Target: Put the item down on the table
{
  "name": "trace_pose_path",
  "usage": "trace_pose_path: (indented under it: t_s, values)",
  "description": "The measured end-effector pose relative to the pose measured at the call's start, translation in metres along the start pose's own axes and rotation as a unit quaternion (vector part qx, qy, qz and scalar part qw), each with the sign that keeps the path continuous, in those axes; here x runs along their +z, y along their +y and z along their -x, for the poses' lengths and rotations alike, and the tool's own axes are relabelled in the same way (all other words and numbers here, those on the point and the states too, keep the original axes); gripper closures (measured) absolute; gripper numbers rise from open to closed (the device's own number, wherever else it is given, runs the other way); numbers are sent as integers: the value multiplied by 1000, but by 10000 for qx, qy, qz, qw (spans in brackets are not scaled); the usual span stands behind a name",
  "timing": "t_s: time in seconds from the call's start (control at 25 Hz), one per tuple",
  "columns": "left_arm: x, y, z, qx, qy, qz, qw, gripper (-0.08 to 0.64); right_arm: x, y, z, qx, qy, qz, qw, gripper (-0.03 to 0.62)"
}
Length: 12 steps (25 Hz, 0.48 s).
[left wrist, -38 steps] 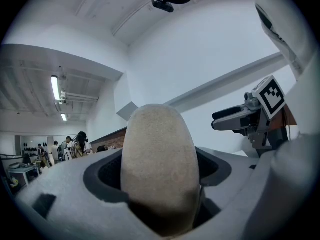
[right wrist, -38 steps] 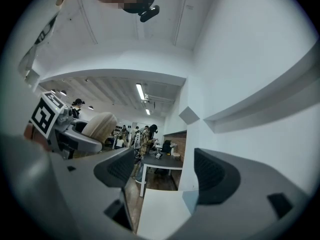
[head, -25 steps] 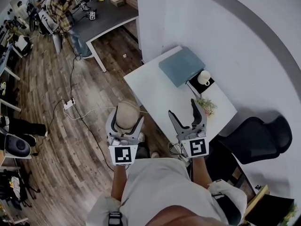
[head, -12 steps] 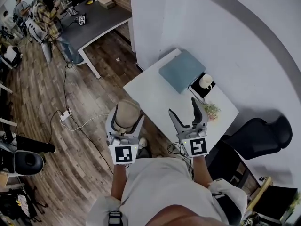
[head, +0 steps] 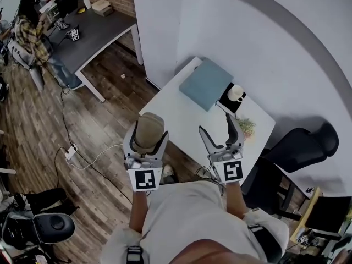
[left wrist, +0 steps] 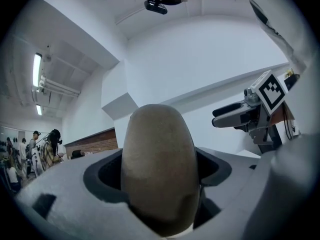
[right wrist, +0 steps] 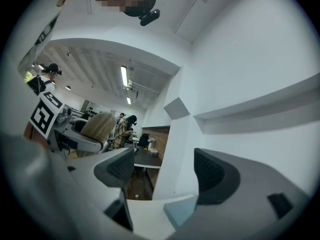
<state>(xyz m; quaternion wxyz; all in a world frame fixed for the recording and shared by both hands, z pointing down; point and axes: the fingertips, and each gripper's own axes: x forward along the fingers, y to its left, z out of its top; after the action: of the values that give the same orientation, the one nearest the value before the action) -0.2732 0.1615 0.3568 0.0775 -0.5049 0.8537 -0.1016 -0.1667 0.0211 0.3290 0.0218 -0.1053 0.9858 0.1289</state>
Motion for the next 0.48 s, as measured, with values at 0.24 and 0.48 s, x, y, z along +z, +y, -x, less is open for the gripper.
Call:
trace_pose_path:
  t_s: [0.24, 0.48]
  values:
    - [-11, 2, -29, -423, -35, 152, 9990, 160, -9, -10, -9, -391, 261, 85, 9989, 218]
    - [-22, -12, -67, -858, -19, 265, 9960, 160, -24, -34, -11, -803, 523, 146, 9953, 218]
